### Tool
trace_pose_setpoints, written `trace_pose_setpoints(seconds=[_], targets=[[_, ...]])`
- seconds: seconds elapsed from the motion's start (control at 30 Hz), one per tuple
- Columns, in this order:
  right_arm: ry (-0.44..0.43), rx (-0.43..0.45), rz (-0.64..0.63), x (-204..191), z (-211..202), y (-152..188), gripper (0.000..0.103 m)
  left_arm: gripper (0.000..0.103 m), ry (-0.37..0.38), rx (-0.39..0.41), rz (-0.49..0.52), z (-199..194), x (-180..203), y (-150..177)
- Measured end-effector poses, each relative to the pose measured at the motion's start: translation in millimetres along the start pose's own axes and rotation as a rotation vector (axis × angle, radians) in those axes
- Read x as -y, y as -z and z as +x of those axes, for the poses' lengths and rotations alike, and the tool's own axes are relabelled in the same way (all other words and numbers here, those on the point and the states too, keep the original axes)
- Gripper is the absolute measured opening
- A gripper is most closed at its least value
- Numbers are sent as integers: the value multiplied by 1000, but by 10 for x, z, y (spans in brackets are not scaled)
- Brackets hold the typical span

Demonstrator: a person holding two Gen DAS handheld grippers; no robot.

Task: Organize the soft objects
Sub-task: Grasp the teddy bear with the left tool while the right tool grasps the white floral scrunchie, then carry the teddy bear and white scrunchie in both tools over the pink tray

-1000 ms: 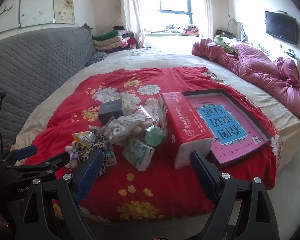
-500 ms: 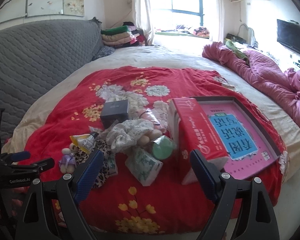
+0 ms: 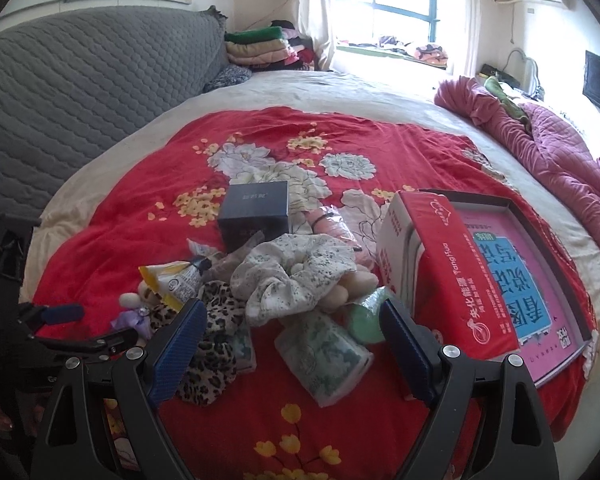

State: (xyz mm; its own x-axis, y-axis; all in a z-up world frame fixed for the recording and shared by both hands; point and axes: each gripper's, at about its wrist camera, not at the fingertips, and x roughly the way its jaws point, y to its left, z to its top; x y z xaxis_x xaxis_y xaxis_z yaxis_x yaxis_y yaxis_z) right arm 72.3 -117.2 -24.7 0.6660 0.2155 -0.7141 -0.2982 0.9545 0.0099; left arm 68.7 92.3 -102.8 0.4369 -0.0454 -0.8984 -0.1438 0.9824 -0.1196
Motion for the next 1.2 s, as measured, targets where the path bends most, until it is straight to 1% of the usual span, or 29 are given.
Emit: trace_pose_setpoints(seconds=[0.03, 0.1, 0.17, 0.23, 0.3, 0.33, 0.37, 0.43, 0.5, 0.53, 0.57, 0.67, 0.73, 0.93, 1.13, 1.2], targets=[[2, -8, 3, 1, 34, -12, 89, 87, 27, -8, 0, 35, 5, -18], [12, -24, 7, 8, 105, -41, 89, 83, 48, -11, -7, 73, 5, -39], [14, -21, -3, 0, 142, -80, 89, 77, 86, -13, -27, 109, -22, -47], [31, -21, -20, -26, 191, -119, 88, 73, 103, -20, -37, 128, -17, -51], [37, -44, -22, -35, 268, -139, 83, 67, 112, -20, -44, 135, 1, -48], [32, -55, -17, -31, 312, -141, 70, 60, 115, -18, -42, 139, 20, -56], [35, -71, -7, -27, 369, -140, 53, 49, 127, -15, -32, 143, 57, -60], [42, -83, 4, -17, 430, -133, 33, 38, 155, -24, -28, 173, 106, -66], [54, -85, 7, -11, 460, -129, 23, 37, 157, -26, -18, 184, 131, -71], [47, -79, 13, 4, 446, -131, 13, 35, 169, -26, -28, 183, 112, -74], [40, -72, 19, 24, 421, -139, 9, 34, 182, -29, -41, 183, 85, -76], [25, -48, 28, 90, 312, -182, 7, 32, 216, -27, -77, 160, 4, -90], [22, -31, 35, 121, 230, -214, 7, 31, 225, -19, -84, 134, -14, -101], [24, 44, 28, 196, -58, -367, 6, 30, 237, 46, -73, -180, 13, -133], [19, 96, 43, 306, -279, -484, 6, 29, 219, 77, -45, -461, 115, -207], [18, 112, 42, 332, -332, -521, 6, 29, 191, 121, -43, -600, 92, -247]])
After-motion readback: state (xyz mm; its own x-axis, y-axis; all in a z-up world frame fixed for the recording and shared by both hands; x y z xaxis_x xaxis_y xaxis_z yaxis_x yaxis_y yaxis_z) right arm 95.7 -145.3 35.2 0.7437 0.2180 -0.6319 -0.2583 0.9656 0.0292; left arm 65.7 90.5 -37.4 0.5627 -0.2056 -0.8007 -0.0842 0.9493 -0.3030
